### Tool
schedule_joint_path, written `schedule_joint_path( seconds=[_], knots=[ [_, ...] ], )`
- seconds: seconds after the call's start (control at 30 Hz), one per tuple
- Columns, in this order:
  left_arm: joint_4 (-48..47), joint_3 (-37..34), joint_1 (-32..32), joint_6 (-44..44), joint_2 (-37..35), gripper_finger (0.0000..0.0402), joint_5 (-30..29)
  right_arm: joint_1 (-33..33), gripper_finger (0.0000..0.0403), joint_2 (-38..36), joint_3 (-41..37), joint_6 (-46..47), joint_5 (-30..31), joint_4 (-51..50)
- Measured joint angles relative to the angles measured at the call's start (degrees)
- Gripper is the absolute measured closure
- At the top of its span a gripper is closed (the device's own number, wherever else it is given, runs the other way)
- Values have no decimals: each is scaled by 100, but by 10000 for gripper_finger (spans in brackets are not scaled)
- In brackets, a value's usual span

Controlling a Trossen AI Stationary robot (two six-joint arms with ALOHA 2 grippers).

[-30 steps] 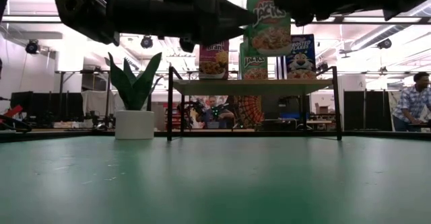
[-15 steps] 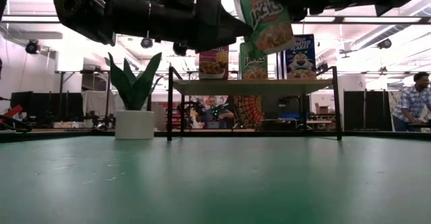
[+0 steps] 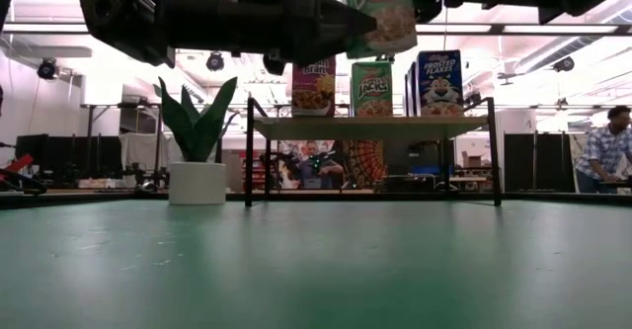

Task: Stack cereal on shelf
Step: Put the green cereal box aligned with the other green cereal boxes on the shelf

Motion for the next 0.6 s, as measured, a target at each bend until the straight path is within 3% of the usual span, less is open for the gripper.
schedule_joint_path(
  seconds=[0.6],
  knots=[
    [-29,0,-4,-2,2,181,14,0,249,291,-2,64,12,402]
  ],
)
